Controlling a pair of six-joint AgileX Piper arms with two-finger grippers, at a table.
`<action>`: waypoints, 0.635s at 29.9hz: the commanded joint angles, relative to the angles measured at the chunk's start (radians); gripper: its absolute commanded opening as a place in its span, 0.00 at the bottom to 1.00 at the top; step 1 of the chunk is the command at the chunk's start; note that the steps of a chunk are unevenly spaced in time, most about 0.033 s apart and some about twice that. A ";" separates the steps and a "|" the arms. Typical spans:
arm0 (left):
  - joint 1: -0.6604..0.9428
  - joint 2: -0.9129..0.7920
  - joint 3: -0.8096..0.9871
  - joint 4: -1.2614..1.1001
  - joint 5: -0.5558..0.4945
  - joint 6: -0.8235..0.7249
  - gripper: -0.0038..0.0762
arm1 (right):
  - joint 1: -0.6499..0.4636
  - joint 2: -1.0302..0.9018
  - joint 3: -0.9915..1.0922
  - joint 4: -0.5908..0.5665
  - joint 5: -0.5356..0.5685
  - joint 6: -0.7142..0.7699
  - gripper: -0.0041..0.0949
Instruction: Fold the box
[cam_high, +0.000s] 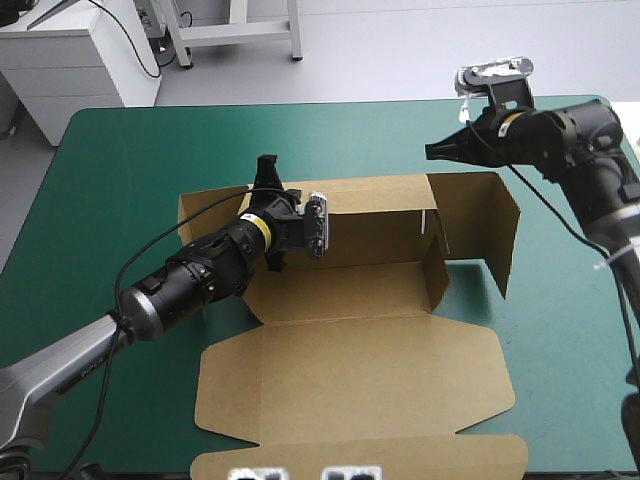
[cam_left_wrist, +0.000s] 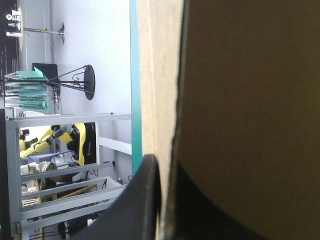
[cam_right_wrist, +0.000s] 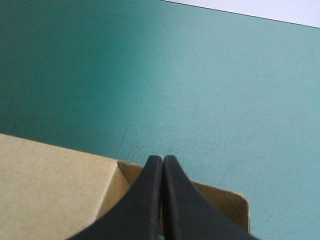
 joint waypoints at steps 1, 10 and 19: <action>-0.003 -0.031 -0.012 0.013 0.031 -0.019 0.04 | -0.035 0.068 -0.147 0.000 0.055 0.030 0.02; -0.003 -0.053 0.076 0.298 0.012 -0.284 0.04 | -0.069 0.242 -0.299 0.066 0.171 0.036 0.02; -0.053 -0.072 0.087 0.406 0.017 -0.366 0.04 | -0.069 0.353 -0.303 0.070 0.196 0.063 0.02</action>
